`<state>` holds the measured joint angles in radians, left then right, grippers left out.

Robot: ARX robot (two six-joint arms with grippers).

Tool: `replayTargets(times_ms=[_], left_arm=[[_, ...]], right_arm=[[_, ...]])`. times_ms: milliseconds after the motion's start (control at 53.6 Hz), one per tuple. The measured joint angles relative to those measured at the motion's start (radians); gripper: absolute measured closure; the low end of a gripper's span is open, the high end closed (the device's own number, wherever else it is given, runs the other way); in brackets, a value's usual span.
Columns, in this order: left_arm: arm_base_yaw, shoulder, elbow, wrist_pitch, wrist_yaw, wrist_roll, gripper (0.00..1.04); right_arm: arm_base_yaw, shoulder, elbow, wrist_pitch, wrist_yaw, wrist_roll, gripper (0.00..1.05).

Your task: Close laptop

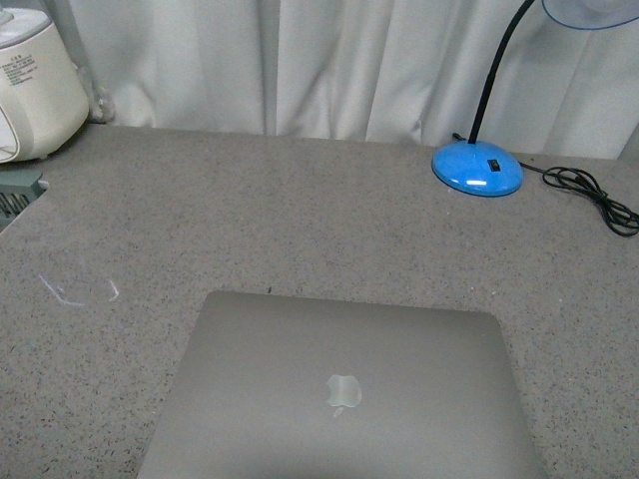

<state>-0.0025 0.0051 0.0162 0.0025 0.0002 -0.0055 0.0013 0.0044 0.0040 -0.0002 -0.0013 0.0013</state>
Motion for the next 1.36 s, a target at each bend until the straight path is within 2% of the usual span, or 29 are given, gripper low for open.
replayTargets(times_ms=[149,224,299,448,504,560,1363], left_arm=[[0.0,0.0,0.0,0.0,0.0,0.001,0.78],[0.0,0.0,0.0,0.0,0.0,0.001,0.6],[0.0,0.0,0.0,0.0,0.0,0.001,0.44],[0.0,0.0,0.0,0.0,0.0,0.001,0.13],[0.0,0.0,0.0,0.0,0.0,0.002,0.05],[0.0,0.0,0.0,0.0,0.0,0.001,0.07],[0.0,0.0,0.0,0.0,0.0,0.002,0.06]], right_arm=[[0.0,0.0,0.0,0.0,0.0,0.0,0.38],[0.0,0.0,0.0,0.0,0.0,0.0,0.2],[0.0,0.0,0.0,0.0,0.0,0.002,0.07],[0.0,0.0,0.0,0.0,0.0,0.0,0.09],[0.0,0.0,0.0,0.0,0.0,0.0,0.09],[0.0,0.0,0.0,0.0,0.0,0.0,0.09],[0.0,0.0,0.0,0.0,0.0,0.0,0.09]])
